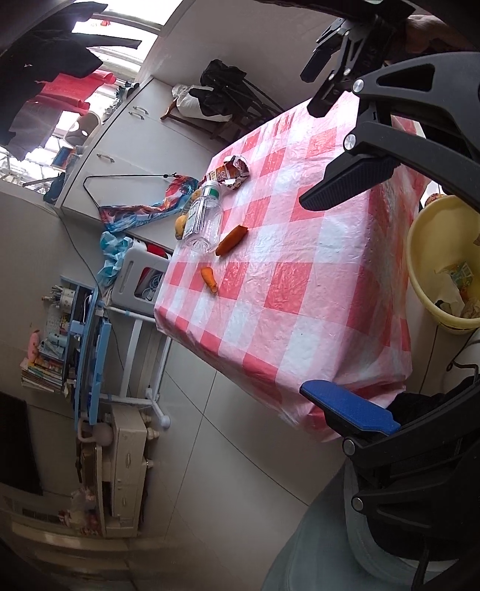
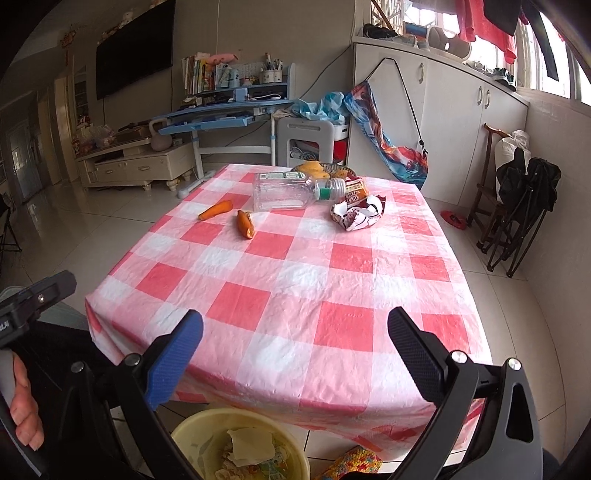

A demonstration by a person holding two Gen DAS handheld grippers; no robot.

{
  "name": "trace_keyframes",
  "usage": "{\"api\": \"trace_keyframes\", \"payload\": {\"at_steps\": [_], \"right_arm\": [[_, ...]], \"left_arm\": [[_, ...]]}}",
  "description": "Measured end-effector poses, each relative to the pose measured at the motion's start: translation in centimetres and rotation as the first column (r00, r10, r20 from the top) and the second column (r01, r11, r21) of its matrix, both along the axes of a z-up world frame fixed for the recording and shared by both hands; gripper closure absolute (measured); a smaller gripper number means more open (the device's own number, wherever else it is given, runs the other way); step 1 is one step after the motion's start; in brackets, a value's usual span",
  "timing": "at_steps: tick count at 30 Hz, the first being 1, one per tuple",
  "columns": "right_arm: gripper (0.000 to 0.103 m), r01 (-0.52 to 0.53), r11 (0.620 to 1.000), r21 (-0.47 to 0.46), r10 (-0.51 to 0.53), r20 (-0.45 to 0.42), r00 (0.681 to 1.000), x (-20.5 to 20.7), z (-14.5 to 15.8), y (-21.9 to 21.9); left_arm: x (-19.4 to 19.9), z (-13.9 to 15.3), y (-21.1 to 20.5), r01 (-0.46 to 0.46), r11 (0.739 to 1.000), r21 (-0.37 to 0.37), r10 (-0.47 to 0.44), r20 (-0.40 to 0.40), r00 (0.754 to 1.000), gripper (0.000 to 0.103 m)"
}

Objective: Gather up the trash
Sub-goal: 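Move the right gripper to the snack bag while the left approaches a carrot, then grasp the orange-and-white snack bag with the right gripper while the left grasps the carrot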

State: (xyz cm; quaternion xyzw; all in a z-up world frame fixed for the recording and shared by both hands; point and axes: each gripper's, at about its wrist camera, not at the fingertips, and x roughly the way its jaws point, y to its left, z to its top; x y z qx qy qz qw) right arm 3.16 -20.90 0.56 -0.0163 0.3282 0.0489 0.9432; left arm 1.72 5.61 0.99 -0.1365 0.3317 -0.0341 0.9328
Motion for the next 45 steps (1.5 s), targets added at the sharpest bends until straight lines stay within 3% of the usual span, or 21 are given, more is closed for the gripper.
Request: {"api": "trace_keyframes", "payload": {"at_steps": [8,14,20,23,25,29,31,32,34,35,38,42,45], "right_arm": [[0.007,0.040,0.999,0.010,-0.039,-0.080,0.996,8.0,0.5,-3.4],[0.007,0.127,0.984,0.121,-0.108,-0.154,0.982,14.5,-0.8,-7.4],[0.008,0.235,0.930,0.282,-0.173,-0.227,0.958,18.8,-3.0,-10.7],[0.014,0.236,0.931,0.278,-0.172,-0.236,0.956,20.4,-3.5,-10.7],[0.028,0.226,0.939,0.258,-0.160,-0.252,0.954,21.4,-4.0,-10.3],[0.039,0.210,0.938,0.275,-0.135,-0.267,0.954,22.3,-4.7,-10.2],[0.056,0.194,0.937,0.289,-0.121,-0.252,0.960,22.1,-4.4,-10.1],[0.059,0.194,0.938,0.286,-0.122,-0.251,0.960,22.1,-4.3,-10.3],[0.080,0.192,0.938,0.288,-0.118,-0.255,0.960,21.8,-4.2,-10.5],[0.080,0.191,0.935,0.299,-0.113,-0.258,0.959,21.9,-4.3,-10.9],[0.081,0.227,0.906,0.357,-0.138,-0.258,0.956,20.8,-4.0,-12.3],[0.083,0.262,0.854,0.449,-0.155,-0.260,0.953,18.8,-3.4,-13.7],[0.092,0.239,0.851,0.469,-0.133,-0.248,0.960,17.1,-2.5,-13.3]], "left_arm": [[4.9,-1.2,-2.8,0.068,0.998,0.007,-0.067,-0.053,0.996,0.014],[10.7,-1.9,-5.6,0.116,0.993,0.029,-0.113,-0.084,0.990,0.014],[17.0,-2.5,-8.7,0.135,0.990,0.045,-0.130,-0.101,0.986,0.014],[19.5,-3.3,-10.4,0.138,0.988,0.071,-0.130,-0.113,0.985,0.014],[21.0,-4.0,-11.2,0.129,0.987,0.096,-0.116,-0.129,0.985,0.014],[23.4,-5.5,-11.8,0.090,0.989,0.117,-0.071,-0.153,0.986,0.014],[24.3,-6.0,-11.9,0.079,0.990,0.118,-0.058,-0.166,0.984,0.021],[24.7,-6.2,-12.0,0.086,0.990,0.111,-0.066,-0.180,0.982,0.033],[25.4,-6.8,-12.3,0.136,0.986,0.093,-0.114,-0.214,0.970,0.063],[25.5,-7.0,-12.5,0.175,0.981,0.082,-0.153,-0.223,0.963,0.082],[24.2,-6.4,-12.6,0.202,0.974,0.099,-0.181,-0.185,0.966,0.088],[21.2,-5.4,-10.9,0.207,0.976,0.061,-0.196,-0.147,0.969,0.088],[18.5,-4.6,-9.4,0.193,0.980,0.047,-0.186,-0.125,0.975,0.088]]}}
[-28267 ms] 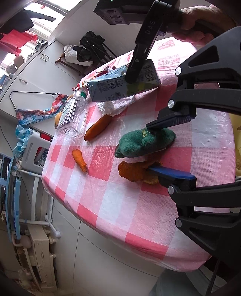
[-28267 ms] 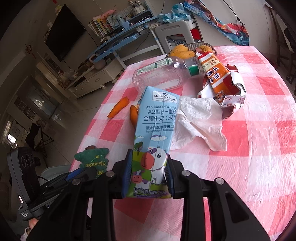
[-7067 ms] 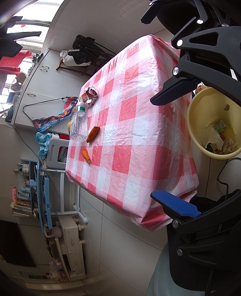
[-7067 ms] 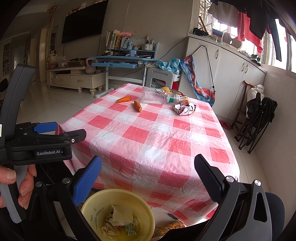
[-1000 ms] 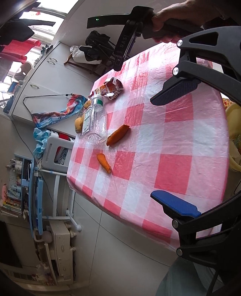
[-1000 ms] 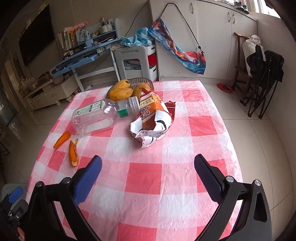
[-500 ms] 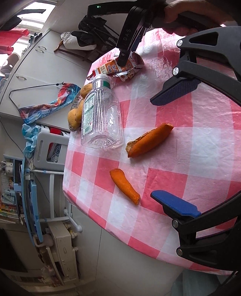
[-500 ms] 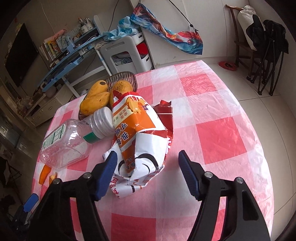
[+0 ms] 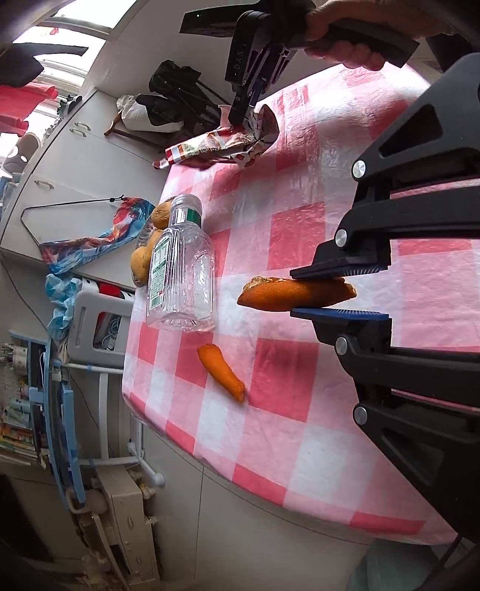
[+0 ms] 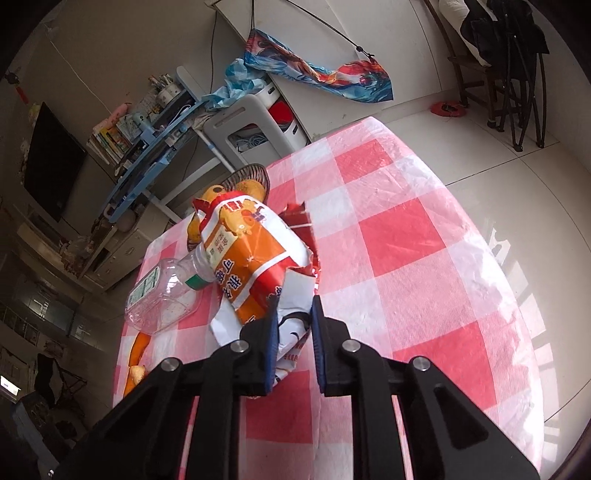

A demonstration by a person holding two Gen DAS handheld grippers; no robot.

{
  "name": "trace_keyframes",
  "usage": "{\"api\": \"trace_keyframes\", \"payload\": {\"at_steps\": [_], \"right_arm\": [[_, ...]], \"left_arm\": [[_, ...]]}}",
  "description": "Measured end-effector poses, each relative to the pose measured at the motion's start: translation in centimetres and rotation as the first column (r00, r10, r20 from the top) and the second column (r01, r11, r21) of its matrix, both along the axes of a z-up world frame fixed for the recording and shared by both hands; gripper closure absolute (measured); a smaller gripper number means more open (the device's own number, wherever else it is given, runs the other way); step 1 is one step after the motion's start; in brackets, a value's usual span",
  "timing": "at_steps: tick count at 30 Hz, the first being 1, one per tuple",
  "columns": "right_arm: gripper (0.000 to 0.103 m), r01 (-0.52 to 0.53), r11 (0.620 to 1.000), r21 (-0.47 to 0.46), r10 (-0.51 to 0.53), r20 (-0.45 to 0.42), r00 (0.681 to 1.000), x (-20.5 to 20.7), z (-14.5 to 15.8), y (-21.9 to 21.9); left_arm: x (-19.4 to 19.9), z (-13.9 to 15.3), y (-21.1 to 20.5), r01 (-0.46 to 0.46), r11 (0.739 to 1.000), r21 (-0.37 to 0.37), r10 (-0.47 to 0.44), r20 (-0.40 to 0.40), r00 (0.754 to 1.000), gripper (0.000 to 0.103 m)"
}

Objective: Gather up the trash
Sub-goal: 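Grasp the orange-and-white snack bag with the right gripper while the left grasps the carrot, then carry the snack bag and carrot over the yellow basin with both grippers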

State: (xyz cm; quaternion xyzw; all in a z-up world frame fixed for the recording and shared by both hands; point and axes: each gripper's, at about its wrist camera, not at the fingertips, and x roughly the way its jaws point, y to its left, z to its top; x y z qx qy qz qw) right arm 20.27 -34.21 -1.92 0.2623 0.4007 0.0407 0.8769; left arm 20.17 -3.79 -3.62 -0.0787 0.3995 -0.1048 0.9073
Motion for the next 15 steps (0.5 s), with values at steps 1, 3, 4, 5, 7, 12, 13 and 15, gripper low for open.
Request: {"api": "trace_keyframes", "payload": {"at_steps": [1,3,4,5,7,12,13,15], "right_arm": [[0.092,-0.010,1.000,0.005,0.010,0.010,1.000,-0.6,0.4,0.3],[0.092,-0.025,0.999,0.031,0.024,0.024,0.999,-2.0,0.8,1.0],[0.092,-0.033,0.999,0.042,0.032,0.028,0.999,-2.7,0.9,1.4],[0.092,-0.043,0.998,0.052,0.041,0.032,0.999,-3.5,0.8,1.8],[0.093,-0.065,0.996,0.059,0.063,0.038,0.997,-4.9,0.8,2.9],[0.094,-0.131,0.990,0.062,0.127,0.067,0.990,-8.0,1.3,5.2],[0.094,-0.143,0.988,0.061,0.138,0.072,0.988,-8.7,1.4,5.5],[0.094,-0.163,0.985,0.062,0.158,0.079,0.984,-10.0,1.4,6.1]], "left_arm": [[-1.0,0.3,0.5,-0.003,1.000,-0.007,0.003,0.005,1.000,0.088],[-2.9,0.7,1.4,-0.011,1.000,-0.015,0.011,0.014,1.000,0.088],[-3.7,0.8,1.8,-0.014,1.000,-0.017,0.014,0.016,1.000,0.088],[-4.5,1.0,2.2,-0.018,1.000,-0.020,0.018,0.018,1.000,0.088],[-5.9,1.2,2.9,-0.025,1.000,-0.019,0.025,0.023,0.999,0.088],[-8.6,2.2,4.0,-0.030,1.000,-0.001,0.031,0.047,0.998,0.088],[-9.1,2.4,4.2,-0.032,0.999,0.001,0.032,0.052,0.998,0.088],[-10.0,2.7,4.7,-0.039,0.999,0.003,0.038,0.063,0.997,0.088]]}}
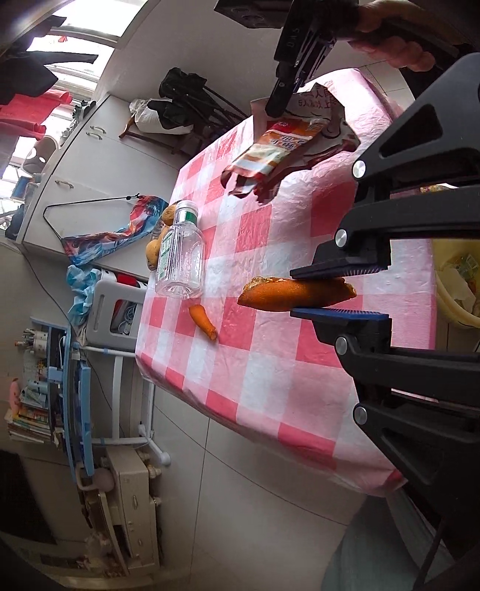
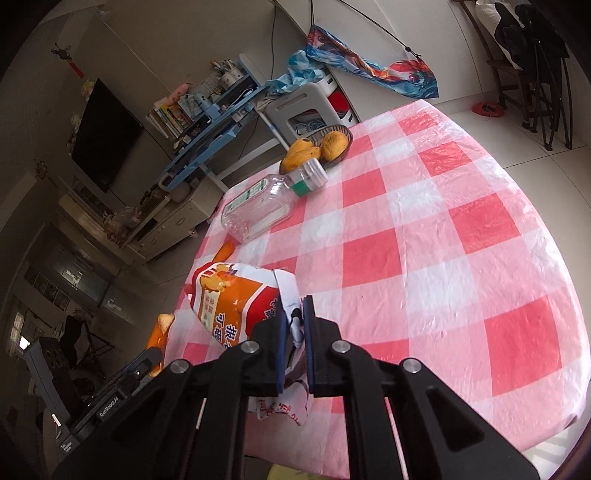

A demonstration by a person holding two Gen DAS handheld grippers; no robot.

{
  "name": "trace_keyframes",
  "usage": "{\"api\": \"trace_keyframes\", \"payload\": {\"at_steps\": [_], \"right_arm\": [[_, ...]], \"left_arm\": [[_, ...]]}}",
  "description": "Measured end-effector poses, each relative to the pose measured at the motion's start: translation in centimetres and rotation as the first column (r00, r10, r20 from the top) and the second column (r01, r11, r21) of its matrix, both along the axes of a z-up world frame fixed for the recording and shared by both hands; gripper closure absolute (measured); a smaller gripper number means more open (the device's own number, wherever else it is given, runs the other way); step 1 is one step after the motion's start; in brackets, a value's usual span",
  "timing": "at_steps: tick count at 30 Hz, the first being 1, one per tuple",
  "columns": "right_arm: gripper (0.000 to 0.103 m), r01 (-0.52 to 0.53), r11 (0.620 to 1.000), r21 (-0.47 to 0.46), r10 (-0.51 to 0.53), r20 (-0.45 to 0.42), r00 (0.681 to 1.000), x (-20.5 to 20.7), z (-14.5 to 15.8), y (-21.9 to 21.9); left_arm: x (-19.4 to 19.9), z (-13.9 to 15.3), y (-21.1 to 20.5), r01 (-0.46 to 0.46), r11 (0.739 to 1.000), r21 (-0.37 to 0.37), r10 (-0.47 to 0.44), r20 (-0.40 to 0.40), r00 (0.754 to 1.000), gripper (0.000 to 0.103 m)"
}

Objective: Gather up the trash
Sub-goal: 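Carry the snack bag and carrot over the yellow basin with both grippers, then open both grippers to drop the snack bag and carrot into the basin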

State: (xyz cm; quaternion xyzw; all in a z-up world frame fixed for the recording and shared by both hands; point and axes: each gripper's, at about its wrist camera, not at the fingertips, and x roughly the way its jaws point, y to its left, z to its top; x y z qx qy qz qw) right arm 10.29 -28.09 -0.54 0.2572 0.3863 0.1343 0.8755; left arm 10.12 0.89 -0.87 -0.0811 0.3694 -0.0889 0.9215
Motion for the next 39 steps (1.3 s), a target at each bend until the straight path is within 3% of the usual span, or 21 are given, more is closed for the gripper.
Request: {"api": "trace_keyframes", "payload": {"at_steps": [7,15,21,23,25,28,32,36,39], "right_arm": [[0.094,-0.069,0.997,0.024,0.070,-0.024,0.997,-4.7,-1.2,1.7],[0.094,-0.177,0.983,-0.044,0.174,-0.067,0.982,-9.3,-2.9,5.4],[0.093,-0.238,0.966,-0.099,0.225,-0.124,0.966,-10.4,-4.1,7.2],[0.088,-0.261,0.957,-0.122,0.238,-0.180,0.955,-10.5,-5.1,7.8],[0.042,-0.239,0.962,-0.133,0.214,-0.178,0.961,-10.4,-5.2,7.7],[0.037,-0.143,0.978,-0.152,0.135,-0.062,0.989,-10.9,-3.4,6.3],[0.032,-0.024,0.992,-0.128,0.024,0.002,1.000,-11.3,-2.6,4.5],[0.032,0.034,0.994,-0.105,-0.033,0.018,0.999,-11.2,-2.6,3.5],[0.032,0.058,0.993,-0.102,-0.056,0.024,0.998,-11.2,-2.4,3.3]], "left_arm": [[-2.5,0.9,1.5,-0.019,1.000,0.000,0.019,0.020,1.000,0.088],[-5.1,1.8,2.3,-0.032,0.999,0.001,0.032,0.045,0.998,0.088],[-6.7,2.0,2.2,-0.026,1.000,0.010,0.026,0.050,0.998,0.088],[-7.3,1.9,2.0,-0.021,1.000,0.017,0.020,0.041,0.999,0.088],[-8.1,1.6,1.7,-0.010,1.000,0.026,0.009,0.027,1.000,0.088],[-9.2,0.9,1.1,0.021,0.999,0.034,-0.021,-0.007,1.000,0.088],[-10.2,-0.5,-1.0,0.140,0.987,0.084,-0.133,-0.084,0.987,0.088],[-10.9,-2.5,-4.0,0.321,0.939,0.125,-0.291,-0.209,0.934,0.088],[-11.8,-3.8,-5.8,0.400,0.899,0.178,-0.347,-0.269,0.899,0.087]]}}
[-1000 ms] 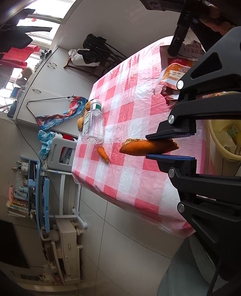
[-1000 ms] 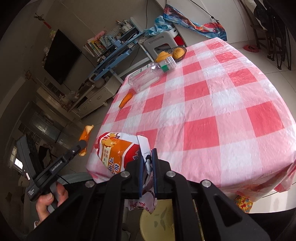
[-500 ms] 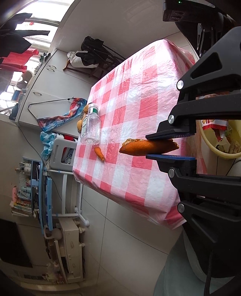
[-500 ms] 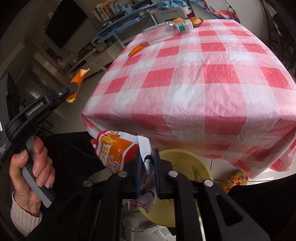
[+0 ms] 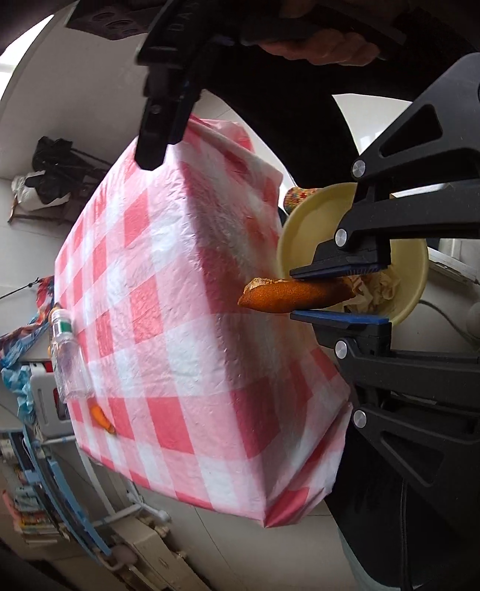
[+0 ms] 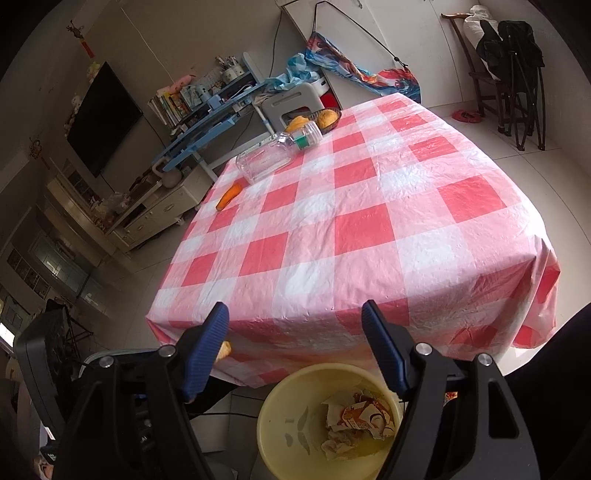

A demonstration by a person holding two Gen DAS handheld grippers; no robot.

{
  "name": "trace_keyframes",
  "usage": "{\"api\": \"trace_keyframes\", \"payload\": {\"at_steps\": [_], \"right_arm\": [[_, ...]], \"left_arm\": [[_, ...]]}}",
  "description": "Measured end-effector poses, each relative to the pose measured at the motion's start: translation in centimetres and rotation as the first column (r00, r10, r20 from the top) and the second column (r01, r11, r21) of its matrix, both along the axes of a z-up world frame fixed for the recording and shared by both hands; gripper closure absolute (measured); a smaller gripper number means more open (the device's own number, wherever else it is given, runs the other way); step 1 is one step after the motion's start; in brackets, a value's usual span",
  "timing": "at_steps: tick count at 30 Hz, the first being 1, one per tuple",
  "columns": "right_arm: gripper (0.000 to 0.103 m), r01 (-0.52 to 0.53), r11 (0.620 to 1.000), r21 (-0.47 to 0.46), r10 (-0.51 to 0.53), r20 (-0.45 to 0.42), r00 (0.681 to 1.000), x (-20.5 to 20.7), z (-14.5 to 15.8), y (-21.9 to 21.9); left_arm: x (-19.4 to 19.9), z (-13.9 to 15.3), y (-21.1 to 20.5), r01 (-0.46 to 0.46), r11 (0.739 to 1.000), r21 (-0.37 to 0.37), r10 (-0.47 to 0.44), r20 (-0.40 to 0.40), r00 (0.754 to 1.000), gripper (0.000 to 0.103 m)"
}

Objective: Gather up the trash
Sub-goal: 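Open both grippers to drop the snack bag and carrot into the basin, then move both grippers back over the table toward the bottle and other carrot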

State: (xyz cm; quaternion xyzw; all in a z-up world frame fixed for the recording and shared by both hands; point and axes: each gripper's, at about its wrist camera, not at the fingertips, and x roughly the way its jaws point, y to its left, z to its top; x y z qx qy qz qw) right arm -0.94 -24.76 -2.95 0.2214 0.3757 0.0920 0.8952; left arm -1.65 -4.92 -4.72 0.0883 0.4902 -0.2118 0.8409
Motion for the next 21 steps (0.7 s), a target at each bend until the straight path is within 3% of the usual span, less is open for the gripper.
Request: {"api": "trace_keyframes", "payload": {"at_steps": [2,3,6,9,15,21], "right_arm": [[0.031,0.013,1.000,0.000,-0.013,0.006,1.000,-0.1,0.2,-0.1],[0.029,0.019,1.000,-0.001,-0.019,0.010,1.000,-0.1,0.3,-0.2],[0.028,0.028,1.000,-0.010,-0.027,0.016,0.999,-0.2,0.3,-0.2],[0.028,0.027,0.999,-0.023,-0.026,0.015,1.000,-0.1,0.2,-0.1],[0.028,0.011,0.999,-0.050,-0.010,0.010,1.000,0.0,0.0,0.5],[0.025,0.003,0.998,-0.065,-0.002,0.015,1.000,-0.3,0.1,0.8]], "left_arm": [[-0.3,-0.1,-0.4,0.015,1.000,0.020,-0.015,0.007,1.000,0.084],[-0.3,0.2,-0.3,0.010,1.000,0.013,-0.010,0.013,1.000,0.077],[0.1,1.3,1.1,-0.046,0.998,-0.047,0.048,0.053,0.997,0.054],[0.3,2.5,2.6,-0.105,0.987,-0.122,0.117,0.092,0.989,0.047],[0.6,3.6,4.8,-0.211,0.956,-0.203,0.242,0.144,0.959,0.041],[0.6,4.0,5.5,-0.244,0.942,-0.231,0.287,0.172,0.943,0.039]]}}
